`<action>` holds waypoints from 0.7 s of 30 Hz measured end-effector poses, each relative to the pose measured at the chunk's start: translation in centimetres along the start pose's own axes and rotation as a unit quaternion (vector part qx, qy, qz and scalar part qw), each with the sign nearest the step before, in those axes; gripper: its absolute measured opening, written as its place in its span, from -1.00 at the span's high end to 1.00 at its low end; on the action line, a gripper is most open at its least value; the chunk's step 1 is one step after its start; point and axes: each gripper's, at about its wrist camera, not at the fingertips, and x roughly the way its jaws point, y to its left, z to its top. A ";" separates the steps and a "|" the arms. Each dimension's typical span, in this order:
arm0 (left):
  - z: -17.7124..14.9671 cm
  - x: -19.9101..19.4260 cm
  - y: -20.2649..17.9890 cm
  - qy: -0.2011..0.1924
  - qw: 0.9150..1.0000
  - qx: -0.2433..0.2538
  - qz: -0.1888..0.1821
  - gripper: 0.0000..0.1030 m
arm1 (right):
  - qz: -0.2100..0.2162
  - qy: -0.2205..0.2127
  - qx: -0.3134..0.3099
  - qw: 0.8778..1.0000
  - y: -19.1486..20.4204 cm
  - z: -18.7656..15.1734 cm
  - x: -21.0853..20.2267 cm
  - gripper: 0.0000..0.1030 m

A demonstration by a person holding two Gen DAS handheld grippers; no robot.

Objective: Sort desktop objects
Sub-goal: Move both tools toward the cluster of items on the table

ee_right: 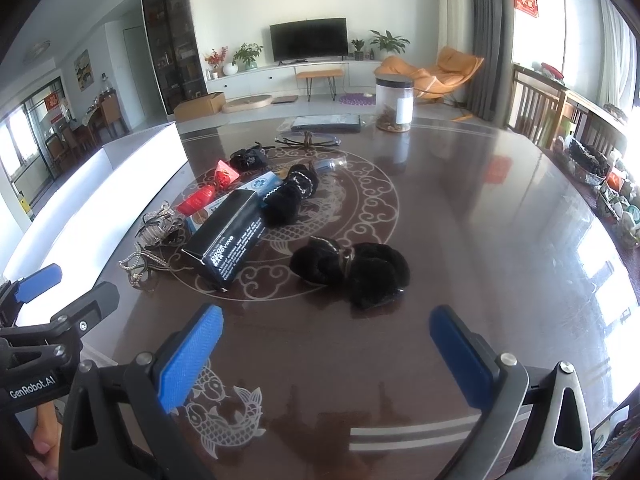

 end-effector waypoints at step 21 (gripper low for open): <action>-0.6 1.3 -0.2 0.015 1.000 0.013 -0.005 -1.00 | -0.014 -0.001 0.000 1.000 -0.8 -0.2 0.2 -1.00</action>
